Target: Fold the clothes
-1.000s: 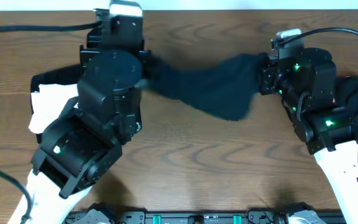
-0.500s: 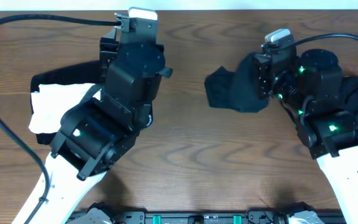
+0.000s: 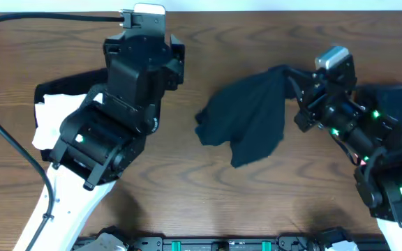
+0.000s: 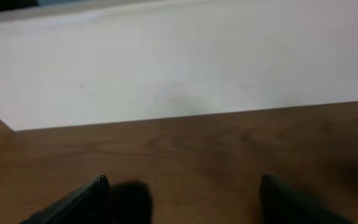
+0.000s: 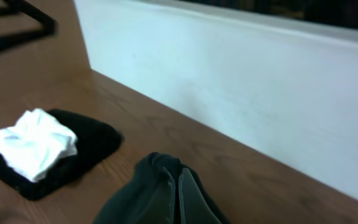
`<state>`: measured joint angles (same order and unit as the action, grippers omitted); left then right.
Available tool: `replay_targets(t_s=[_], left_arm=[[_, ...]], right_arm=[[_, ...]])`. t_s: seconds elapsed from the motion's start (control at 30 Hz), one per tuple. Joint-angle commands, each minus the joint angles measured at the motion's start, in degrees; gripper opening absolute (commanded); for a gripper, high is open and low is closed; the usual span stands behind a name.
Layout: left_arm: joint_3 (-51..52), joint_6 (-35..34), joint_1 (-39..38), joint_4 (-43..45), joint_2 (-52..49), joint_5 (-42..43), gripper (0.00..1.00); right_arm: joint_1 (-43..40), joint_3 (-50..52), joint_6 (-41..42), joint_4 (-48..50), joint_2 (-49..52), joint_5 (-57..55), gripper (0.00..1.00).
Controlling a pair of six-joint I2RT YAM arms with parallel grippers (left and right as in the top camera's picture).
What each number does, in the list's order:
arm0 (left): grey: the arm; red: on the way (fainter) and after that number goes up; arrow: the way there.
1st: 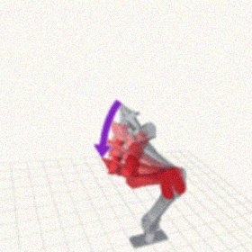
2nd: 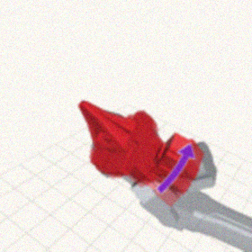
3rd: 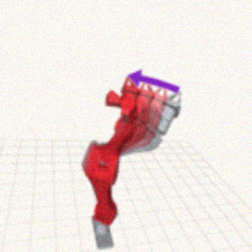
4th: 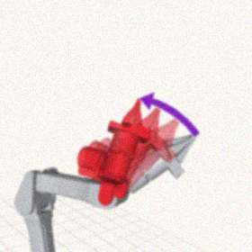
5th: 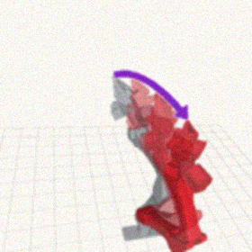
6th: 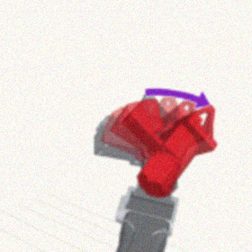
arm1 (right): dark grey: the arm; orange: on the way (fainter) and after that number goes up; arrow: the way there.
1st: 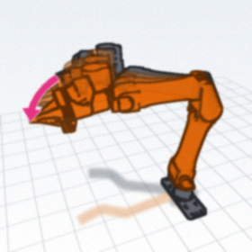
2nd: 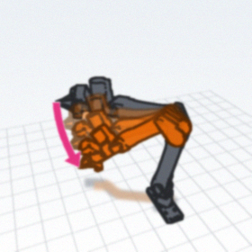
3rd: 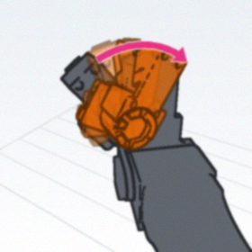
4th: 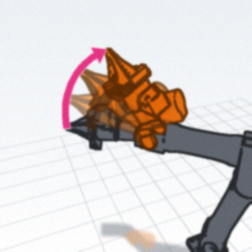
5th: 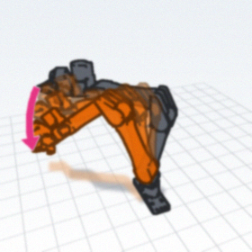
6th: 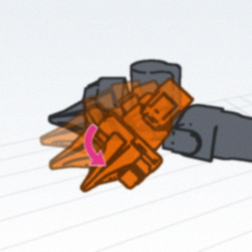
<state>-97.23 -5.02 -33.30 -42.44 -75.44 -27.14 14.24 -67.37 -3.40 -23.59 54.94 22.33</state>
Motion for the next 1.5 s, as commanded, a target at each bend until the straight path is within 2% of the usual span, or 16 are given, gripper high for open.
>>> replay_targets(t_s=[0.0,0.1,0.27,0.53,0.63,0.67,0.7,0.8,0.9,1.03,1.1,1.17,1.23,1.3,1.33,1.47], left_arm=[[-1.14,-1.53,1.42,-1.14,-0.98,10.27,0.78],[-1.09,-1.55,1.57,-2.64,-2.12,13.94,0.79],[-0.98,-1.53,1.64,-5.84,-4.48,14.10,0.79],[-0.92,-1.53,1.64,-6.60,-6.19,14.08,0.79],[-0.92,-1.53,1.64,-6.80,-6.16,14.08,0.79],[-0.92,-1.53,1.64,-6.97,-6.16,14.08,0.79],[-0.90,-1.51,1.64,-7.34,-6.16,14.08,0.79],[-0.83,-1.51,1.64,-8.35,-6.19,14.08,0.82],[-0.26,-1.51,1.64,-8.85,-6.23,14.10,0.84],[1.22,-1.53,1.64,-8.92,-6.86,14.12,0.85],[1.75,-1.55,1.64,-8.96,-7.98,14.91,0.85],[2.40,-1.53,1.64,-9.01,-9.42,17.88,0.84],[3.32,-1.53,1.64,-9.31,-11.47,22.10,0.72],[4.22,-1.53,1.64,-9.38,-13.90,24.70,0.55],[4.55,-1.55,1.64,-9.38,-15.19,25.27,0.44],[5.27,-1.77,1.64,-9.84,-21.00,25.92,0.08]], right_arm=[[-0.31,-0.22,0.15,0.17,0.37,2.80,0.01],[-0.28,-0.22,0.20,0.07,1.20,2.84,0.01],[-0.31,-0.22,1.22,0.42,2.29,1.86,0.01],[-0.35,-0.22,1.16,-4.02,9.31,-12.39,0.03],[-0.39,-0.22,0.98,-4.48,14.43,-22.34,0.16],[-0.50,-0.22,1.18,-4.46,16.28,-25.88,0.24],[-0.74,-0.22,1.79,-4.42,18.73,-29.29,0.38],[-1.77,-0.22,5.90,-4.79,22.01,-31.34,0.59],[-3.06,-0.22,11.41,-6.36,23.43,-28.65,0.64],[-3.28,-0.22,11.43,-8.55,23.45,-14.23,0.63],[-2.86,-0.22,11.52,-10.34,23.52,-12.87,0.62],[-2.69,-0.20,11.63,-12.57,23.87,-12.96,0.53],[-2.71,-0.11,12.79,-14.80,24.94,-13.79,0.27],[-2.89,0.04,14.19,-16.02,26.51,-15.10,0.08],[-3.04,0.04,14.62,-16.41,27.50,-15.30,0.02],[-3.19,0.04,17.16,-17.16,32.37,-14.84,0.01]])
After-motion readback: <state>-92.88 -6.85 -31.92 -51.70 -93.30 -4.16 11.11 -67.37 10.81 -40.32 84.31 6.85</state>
